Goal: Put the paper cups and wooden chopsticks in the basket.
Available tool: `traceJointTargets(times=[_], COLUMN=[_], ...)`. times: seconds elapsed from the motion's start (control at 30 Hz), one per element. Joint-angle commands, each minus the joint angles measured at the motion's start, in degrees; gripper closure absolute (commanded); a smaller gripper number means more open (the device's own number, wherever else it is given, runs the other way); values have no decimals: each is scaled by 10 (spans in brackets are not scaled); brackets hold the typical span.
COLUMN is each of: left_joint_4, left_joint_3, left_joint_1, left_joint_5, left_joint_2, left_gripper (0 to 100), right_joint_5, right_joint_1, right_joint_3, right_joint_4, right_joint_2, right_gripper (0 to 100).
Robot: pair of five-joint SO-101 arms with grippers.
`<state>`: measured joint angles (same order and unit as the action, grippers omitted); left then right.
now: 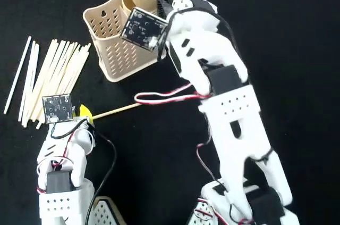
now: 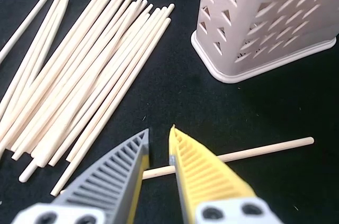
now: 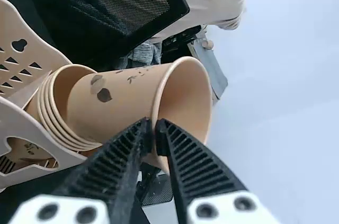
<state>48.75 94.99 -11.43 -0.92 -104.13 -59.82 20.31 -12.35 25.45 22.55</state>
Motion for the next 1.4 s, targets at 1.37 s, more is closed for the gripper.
traceJointTargets(times=[1.37], left_joint_4=[-5], left_joint_3=[-9], left_joint_1=[-7], left_joint_5=[6], left_joint_2=[-3], left_gripper=[903], right_joint_5=[262], right_joint_1=[-69], right_joint_3=[148], right_joint_4=[249], right_joint_2=[71], right_gripper=[871])
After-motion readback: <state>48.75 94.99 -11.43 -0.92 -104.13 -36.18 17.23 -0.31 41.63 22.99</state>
